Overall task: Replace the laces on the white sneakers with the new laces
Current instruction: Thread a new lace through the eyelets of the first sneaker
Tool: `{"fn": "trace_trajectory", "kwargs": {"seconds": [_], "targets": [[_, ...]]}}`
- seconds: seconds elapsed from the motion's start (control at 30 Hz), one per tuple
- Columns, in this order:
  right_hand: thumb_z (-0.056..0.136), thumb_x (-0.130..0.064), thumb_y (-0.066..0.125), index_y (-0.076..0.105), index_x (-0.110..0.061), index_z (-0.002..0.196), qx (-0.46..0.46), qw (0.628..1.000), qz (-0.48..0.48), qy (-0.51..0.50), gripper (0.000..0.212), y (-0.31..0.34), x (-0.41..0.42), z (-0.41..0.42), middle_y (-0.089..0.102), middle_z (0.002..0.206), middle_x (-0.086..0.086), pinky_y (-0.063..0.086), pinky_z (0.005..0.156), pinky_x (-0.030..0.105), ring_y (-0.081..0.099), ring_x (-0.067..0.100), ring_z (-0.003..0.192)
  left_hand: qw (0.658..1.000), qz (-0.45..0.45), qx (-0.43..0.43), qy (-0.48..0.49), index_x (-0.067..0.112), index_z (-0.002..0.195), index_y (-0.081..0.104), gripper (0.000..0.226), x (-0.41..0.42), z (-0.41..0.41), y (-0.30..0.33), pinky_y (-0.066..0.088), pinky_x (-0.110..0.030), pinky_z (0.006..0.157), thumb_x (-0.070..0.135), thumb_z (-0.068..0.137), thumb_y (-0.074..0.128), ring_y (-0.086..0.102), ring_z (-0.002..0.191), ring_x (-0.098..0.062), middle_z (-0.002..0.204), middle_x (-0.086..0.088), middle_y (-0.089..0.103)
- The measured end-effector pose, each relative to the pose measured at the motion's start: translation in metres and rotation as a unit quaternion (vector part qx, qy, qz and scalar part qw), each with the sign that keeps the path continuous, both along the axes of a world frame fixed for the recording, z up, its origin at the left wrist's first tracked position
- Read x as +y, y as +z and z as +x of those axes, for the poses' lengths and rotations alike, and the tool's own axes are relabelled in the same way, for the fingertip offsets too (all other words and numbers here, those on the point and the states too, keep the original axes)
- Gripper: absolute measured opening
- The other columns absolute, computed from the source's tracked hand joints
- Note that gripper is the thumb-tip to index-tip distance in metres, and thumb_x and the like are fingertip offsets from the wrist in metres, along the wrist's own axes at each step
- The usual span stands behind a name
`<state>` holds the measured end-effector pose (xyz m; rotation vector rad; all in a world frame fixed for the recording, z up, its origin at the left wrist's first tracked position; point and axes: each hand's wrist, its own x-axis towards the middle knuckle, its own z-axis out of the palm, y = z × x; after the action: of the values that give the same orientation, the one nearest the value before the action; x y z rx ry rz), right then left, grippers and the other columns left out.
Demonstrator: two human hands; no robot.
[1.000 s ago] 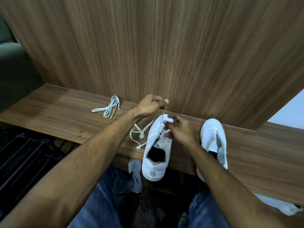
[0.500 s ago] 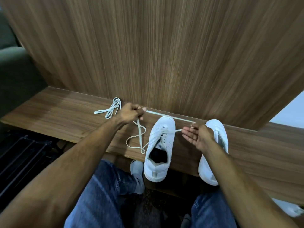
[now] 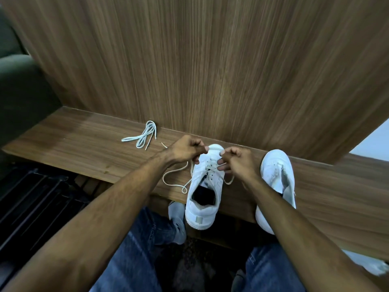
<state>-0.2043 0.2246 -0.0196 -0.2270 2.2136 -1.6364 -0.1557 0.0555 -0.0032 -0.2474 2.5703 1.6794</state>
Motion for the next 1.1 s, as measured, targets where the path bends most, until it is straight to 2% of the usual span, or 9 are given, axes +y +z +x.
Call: {"fn": "trace_trajectory", "kwargs": {"seconds": [0.23, 0.33, 0.57, 0.67, 0.73, 0.8, 0.93, 1.03, 1.1], "targets": [[0.091, -0.007, 0.054, 0.06, -0.011, 0.079, -0.063, 0.986, -0.05, -0.145, 0.013, -0.011, 0.039, -0.017, 0.068, 0.072, 0.013, 0.054, 0.061, 0.032, 0.066, 0.022, 0.059, 0.994, 0.047, -0.032, 0.093, 0.006, 0.077, 0.057, 0.019, -0.025, 0.01, -0.02, 0.038, -0.015, 0.049, 0.015, 0.092, 0.062, 0.052, 0.042, -0.004, 0.053, 0.001, 0.05], [0.091, -0.006, 0.053, 0.059, -0.01, 0.081, -0.081, 0.979, -0.057, -0.177, 0.012, -0.018, 0.044, -0.021, 0.068, 0.077, 0.015, 0.056, 0.069, 0.038, 0.068, 0.027, 0.066, 0.975, 0.143, -0.008, 0.171, 0.008, 0.076, 0.058, 0.018, -0.025, 0.014, -0.021, 0.041, -0.01, 0.046, 0.016, 0.091, 0.064, 0.056, 0.045, -0.002, 0.065, -0.005, 0.058], [0.092, -0.011, 0.054, 0.062, -0.019, 0.075, -0.05, 0.991, -0.034, -0.116, 0.02, -0.033, 0.029, -0.01, 0.071, 0.08, 0.004, 0.049, 0.07, 0.031, 0.065, 0.017, 0.076, 0.844, 0.418, 0.078, 0.327, 0.018, 0.078, 0.06, 0.012, -0.022, -0.002, -0.004, 0.054, -0.022, 0.067, 0.018, 0.087, 0.069, 0.07, 0.07, -0.008, 0.07, 0.003, 0.073], [0.092, -0.014, 0.056, 0.063, -0.026, 0.092, 0.008, 0.997, -0.01, -0.073, 0.014, -0.038, 0.019, -0.004, 0.072, 0.091, 0.0, 0.05, 0.081, 0.034, 0.066, 0.017, 0.089, 0.802, 0.472, 0.144, 0.336, 0.016, 0.078, 0.059, 0.014, -0.014, -0.009, 0.012, 0.056, -0.024, 0.069, 0.01, 0.086, 0.069, 0.069, 0.069, -0.013, 0.073, -0.002, 0.073], [0.09, -0.014, 0.061, 0.057, -0.024, 0.113, 0.054, 0.998, 0.015, -0.041, 0.026, -0.04, 0.016, 0.004, 0.069, 0.093, 0.001, 0.047, 0.082, 0.026, 0.063, 0.014, 0.089, 0.823, 0.414, 0.188, 0.341, 0.014, 0.076, 0.057, 0.019, -0.01, -0.012, 0.016, 0.054, -0.023, 0.061, 0.004, 0.082, 0.071, 0.066, 0.064, -0.016, 0.07, -0.004, 0.071], [0.084, -0.026, 0.07, 0.056, -0.026, 0.109, 0.101, 0.991, 0.082, 0.004, 0.029, -0.041, 0.016, 0.015, 0.065, 0.083, -0.005, 0.045, 0.073, 0.02, 0.06, 0.008, 0.078, 0.877, 0.29, 0.211, 0.321, 0.014, 0.076, 0.061, 0.018, -0.008, -0.011, 0.01, 0.051, -0.024, 0.058, 0.0, 0.082, 0.071, 0.059, 0.059, -0.016, 0.062, 0.0, 0.067], [0.071, -0.056, 0.069, 0.056, -0.031, 0.102, 0.16, 0.947, 0.25, 0.122, 0.042, -0.046, 0.015, 0.036, 0.065, 0.093, -0.011, 0.052, 0.078, 0.036, 0.063, 0.015, 0.087, 0.958, 0.08, 0.196, 0.194, 0.015, 0.081, 0.068, 0.02, -0.005, -0.008, -0.024, 0.05, -0.032, 0.065, -0.002, 0.089, 0.06, 0.054, 0.064, -0.019, 0.063, -0.005, 0.059], [0.08, -0.048, 0.064, 0.053, -0.025, 0.116, 0.216, 0.909, 0.332, 0.131, 0.044, -0.05, 0.008, 0.041, 0.063, 0.116, -0.001, 0.05, 0.082, 0.037, 0.061, 0.026, 0.105, 0.984, -0.037, 0.142, 0.101, 0.011, 0.094, 0.072, 0.016, 0.001, -0.001, -0.044, 0.041, -0.02, 0.053, 0.012, 0.096, 0.056, 0.05, 0.051, 0.0, 0.059, 0.006, 0.059], [0.085, -0.041, 0.059, 0.057, -0.023, 0.116, 0.211, 0.913, 0.333, 0.102, 0.036, -0.051, 0.006, 0.041, 0.064, 0.116, 0.002, 0.048, 0.081, 0.036, 0.06, 0.029, 0.107, 0.986, -0.081, 0.132, 0.057, 0.013, 0.096, 0.074, 0.02, 0.004, 0.002, -0.053, 0.046, -0.021, 0.06, 0.025, 0.094, 0.058, 0.055, 0.06, 0.006, 0.068, 0.015, 0.066]]}}
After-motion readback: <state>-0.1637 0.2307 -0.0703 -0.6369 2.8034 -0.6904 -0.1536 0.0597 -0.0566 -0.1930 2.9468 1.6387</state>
